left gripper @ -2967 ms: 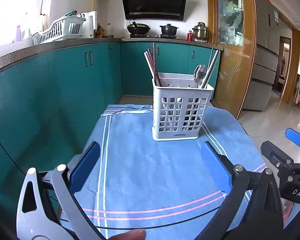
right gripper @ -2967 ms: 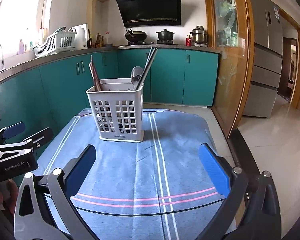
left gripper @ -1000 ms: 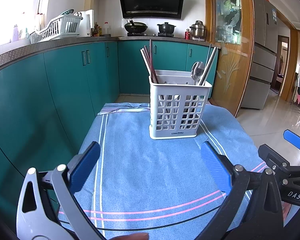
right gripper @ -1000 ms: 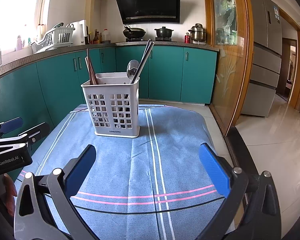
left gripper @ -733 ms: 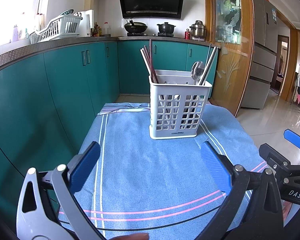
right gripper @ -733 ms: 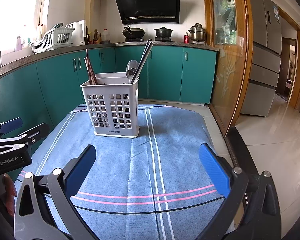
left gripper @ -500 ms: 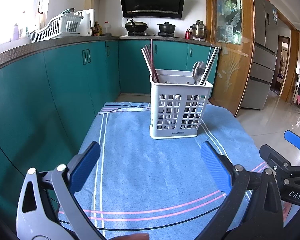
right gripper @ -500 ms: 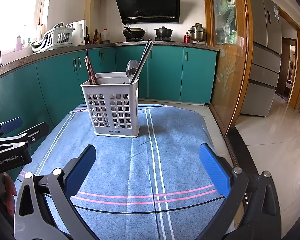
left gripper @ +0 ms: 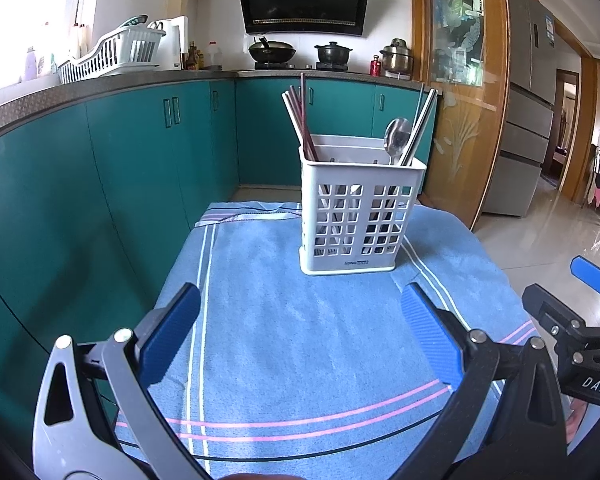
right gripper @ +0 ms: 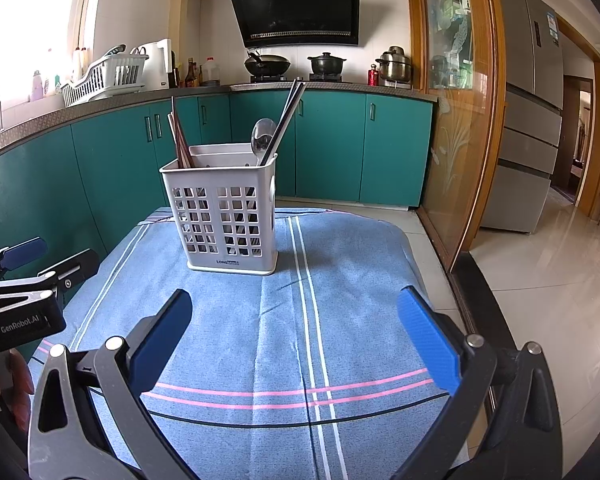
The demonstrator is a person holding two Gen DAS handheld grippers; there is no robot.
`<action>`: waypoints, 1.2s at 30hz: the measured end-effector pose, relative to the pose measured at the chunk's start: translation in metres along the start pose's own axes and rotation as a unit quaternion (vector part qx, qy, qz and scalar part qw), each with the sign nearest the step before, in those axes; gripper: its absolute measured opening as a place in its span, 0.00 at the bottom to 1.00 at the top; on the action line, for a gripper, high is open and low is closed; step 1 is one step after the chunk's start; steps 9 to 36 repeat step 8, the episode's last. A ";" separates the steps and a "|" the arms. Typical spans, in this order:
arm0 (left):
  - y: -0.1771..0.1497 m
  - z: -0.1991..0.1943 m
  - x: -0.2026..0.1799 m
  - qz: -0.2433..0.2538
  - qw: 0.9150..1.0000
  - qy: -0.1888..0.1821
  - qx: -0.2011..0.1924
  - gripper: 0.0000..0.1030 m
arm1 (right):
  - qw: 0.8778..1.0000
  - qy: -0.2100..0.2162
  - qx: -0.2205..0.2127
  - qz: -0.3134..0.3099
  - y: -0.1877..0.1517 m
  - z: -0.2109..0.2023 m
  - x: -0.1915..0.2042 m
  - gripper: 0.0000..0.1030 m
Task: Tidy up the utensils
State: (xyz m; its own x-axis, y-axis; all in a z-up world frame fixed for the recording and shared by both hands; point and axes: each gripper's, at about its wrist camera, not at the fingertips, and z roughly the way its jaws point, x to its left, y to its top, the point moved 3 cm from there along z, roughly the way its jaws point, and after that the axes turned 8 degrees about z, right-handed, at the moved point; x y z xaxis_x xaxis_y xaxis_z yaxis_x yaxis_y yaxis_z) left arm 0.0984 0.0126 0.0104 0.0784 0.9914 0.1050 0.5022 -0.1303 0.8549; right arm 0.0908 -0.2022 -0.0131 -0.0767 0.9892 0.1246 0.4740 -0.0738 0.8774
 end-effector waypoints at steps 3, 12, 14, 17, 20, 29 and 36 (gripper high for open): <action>-0.001 0.002 0.002 -0.005 1.000 -0.004 0.008 0.96 | 1.000 0.000 0.001 0.000 0.000 0.000 -0.001 0.97; -0.004 0.006 0.005 -0.010 1.000 0.001 0.015 0.96 | 1.000 -0.003 -0.002 0.003 0.000 0.001 -0.002 0.97; -0.004 0.006 0.005 -0.010 1.000 0.001 0.015 0.96 | 1.000 -0.003 -0.002 0.003 0.000 0.001 -0.002 0.97; -0.004 0.006 0.005 -0.010 1.000 0.001 0.015 0.96 | 1.000 -0.003 -0.002 0.003 0.000 0.001 -0.002 0.97; -0.004 0.006 0.005 -0.010 1.000 0.001 0.015 0.96 | 1.000 -0.003 -0.002 0.003 0.000 0.001 -0.002 0.97; -0.004 0.006 0.005 -0.010 1.000 0.001 0.015 0.96 | 1.000 -0.003 -0.002 0.003 0.000 0.001 -0.002 0.97; -0.004 0.006 0.005 -0.010 1.000 0.001 0.015 0.96 | 1.000 -0.003 -0.002 0.003 0.000 0.001 -0.002 0.97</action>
